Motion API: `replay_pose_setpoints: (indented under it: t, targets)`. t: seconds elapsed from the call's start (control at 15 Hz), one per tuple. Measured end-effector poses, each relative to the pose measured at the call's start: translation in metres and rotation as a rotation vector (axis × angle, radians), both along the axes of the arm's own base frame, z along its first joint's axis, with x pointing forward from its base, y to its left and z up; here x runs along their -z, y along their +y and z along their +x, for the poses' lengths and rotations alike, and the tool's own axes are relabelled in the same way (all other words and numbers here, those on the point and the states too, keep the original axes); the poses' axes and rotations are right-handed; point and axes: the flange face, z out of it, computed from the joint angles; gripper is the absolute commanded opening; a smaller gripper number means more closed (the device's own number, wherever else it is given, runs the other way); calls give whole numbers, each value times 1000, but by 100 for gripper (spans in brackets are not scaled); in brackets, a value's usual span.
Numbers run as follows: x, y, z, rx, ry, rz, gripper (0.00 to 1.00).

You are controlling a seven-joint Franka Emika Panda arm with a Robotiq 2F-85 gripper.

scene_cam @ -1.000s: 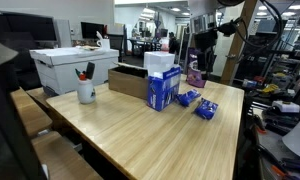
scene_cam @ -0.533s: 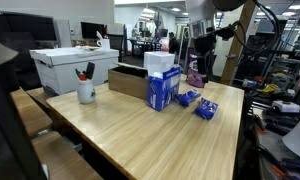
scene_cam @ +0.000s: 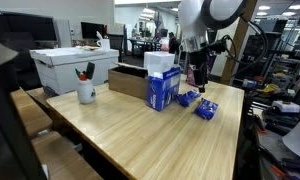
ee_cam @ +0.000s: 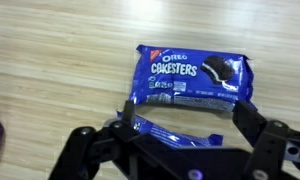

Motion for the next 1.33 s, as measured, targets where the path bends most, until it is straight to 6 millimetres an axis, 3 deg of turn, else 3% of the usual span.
replay_pose_setpoints:
  t: [0.87,1.33]
  targets:
    - [0,-8,16,-25,-85,-38,100]
    - [-2,-3,35,-87,-416,-57,100]
